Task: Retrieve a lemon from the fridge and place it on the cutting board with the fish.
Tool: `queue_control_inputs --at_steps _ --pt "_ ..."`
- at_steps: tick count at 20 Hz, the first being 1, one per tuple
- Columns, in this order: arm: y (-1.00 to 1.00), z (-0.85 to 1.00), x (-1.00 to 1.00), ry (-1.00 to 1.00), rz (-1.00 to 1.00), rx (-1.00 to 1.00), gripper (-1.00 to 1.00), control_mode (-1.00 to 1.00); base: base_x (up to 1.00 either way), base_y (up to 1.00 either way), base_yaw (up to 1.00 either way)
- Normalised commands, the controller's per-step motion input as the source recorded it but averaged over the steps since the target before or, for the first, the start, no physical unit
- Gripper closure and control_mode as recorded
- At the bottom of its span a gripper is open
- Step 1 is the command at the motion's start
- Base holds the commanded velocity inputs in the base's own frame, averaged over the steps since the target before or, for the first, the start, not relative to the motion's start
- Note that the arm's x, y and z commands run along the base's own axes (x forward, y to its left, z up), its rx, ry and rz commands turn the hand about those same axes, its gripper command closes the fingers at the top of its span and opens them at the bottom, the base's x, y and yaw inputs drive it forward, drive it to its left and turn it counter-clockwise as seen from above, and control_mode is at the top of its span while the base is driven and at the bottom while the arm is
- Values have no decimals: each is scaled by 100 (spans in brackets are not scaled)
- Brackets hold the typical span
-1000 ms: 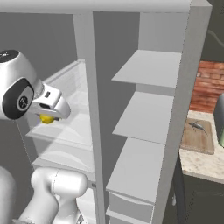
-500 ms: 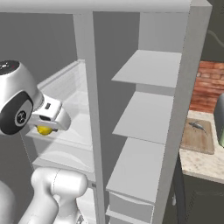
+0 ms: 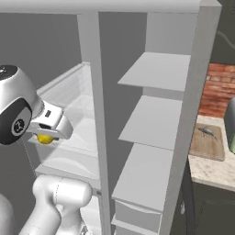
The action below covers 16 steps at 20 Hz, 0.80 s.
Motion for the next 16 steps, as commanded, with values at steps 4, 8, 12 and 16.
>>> queue_control_inputs --at_steps 4,8,12,16 --pt "0 0 0 0 0 0 100 100 -99 0 -3" --pt "0 0 0 0 0 0 100 100 -99 0 -8" --pt "0 0 0 0 0 0 100 100 -73 0 -15" --pt "0 0 0 0 0 0 100 100 -81 0 -23"
